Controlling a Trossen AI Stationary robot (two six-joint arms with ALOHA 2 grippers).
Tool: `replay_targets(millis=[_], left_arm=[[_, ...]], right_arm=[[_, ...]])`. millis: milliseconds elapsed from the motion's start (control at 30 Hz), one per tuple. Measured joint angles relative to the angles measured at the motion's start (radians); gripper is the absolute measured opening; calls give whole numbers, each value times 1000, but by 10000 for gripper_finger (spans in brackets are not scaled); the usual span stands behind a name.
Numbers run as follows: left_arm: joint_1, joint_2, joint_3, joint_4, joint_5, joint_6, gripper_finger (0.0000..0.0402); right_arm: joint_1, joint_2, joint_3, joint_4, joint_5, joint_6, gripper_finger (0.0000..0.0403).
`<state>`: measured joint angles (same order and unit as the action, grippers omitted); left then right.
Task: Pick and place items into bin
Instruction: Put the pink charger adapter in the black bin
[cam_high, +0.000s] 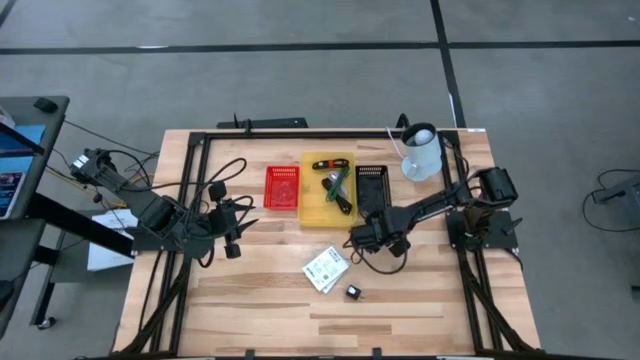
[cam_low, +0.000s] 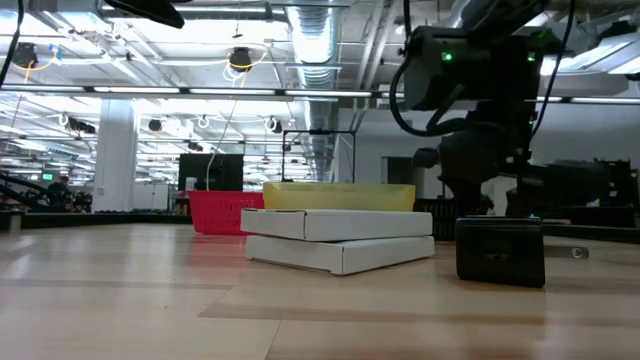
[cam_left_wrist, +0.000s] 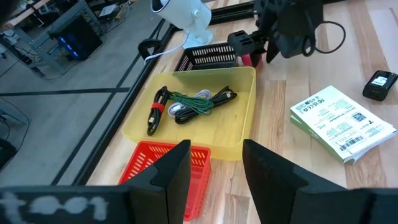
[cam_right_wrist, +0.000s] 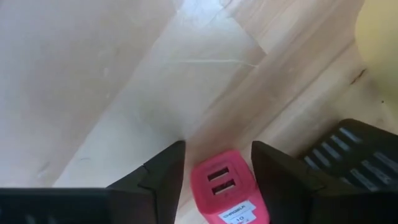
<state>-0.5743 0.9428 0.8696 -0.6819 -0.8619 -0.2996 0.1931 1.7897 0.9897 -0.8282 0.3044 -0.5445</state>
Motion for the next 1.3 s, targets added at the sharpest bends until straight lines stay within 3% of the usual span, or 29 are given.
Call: replay_targets(millis=[500, 733, 967, 1300], left_arm=[[0, 0, 0, 0, 0, 0, 137], [0, 0, 0, 0, 0, -5, 137], [0, 0, 0, 0, 0, -7, 137], [0, 0, 0, 1, 0, -12, 137]], right_arm=[[63, -2, 4, 6, 18, 115, 258], [87, 0, 2, -88, 24, 146, 260], [84, 0, 2, -43, 101, 53, 260], [67, 0, 2, -65, 120, -2, 260]])
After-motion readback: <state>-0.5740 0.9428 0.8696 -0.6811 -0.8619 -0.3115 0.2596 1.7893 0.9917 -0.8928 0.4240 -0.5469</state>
